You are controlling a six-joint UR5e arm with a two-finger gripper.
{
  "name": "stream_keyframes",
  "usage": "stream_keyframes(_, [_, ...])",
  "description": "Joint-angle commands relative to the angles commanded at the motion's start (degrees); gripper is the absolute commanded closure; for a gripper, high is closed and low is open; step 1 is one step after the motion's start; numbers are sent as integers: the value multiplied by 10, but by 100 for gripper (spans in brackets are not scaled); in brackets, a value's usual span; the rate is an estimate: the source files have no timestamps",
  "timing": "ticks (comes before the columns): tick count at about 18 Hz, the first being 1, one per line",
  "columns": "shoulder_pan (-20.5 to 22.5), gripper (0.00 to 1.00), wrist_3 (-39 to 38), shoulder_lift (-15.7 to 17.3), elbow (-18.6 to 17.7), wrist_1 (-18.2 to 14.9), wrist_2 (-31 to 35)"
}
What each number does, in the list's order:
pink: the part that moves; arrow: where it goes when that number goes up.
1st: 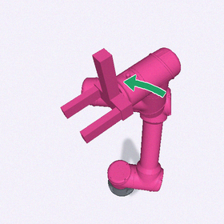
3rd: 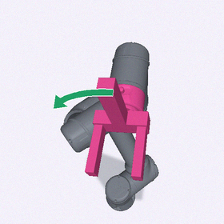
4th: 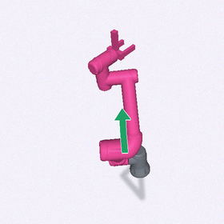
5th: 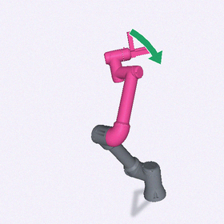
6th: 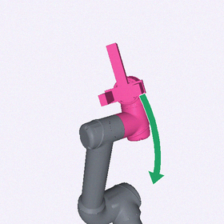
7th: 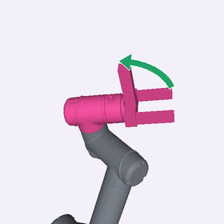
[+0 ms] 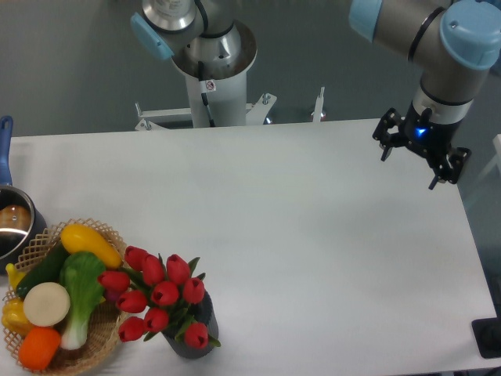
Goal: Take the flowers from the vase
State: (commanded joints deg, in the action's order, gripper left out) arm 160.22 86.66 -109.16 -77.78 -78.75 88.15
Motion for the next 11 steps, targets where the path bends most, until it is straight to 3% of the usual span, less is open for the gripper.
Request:
stream_keyframes(7, [0,0,-1,4,-4,0,-1])
stream_keyframes(11, [8,0,3,20,-54,36,-4])
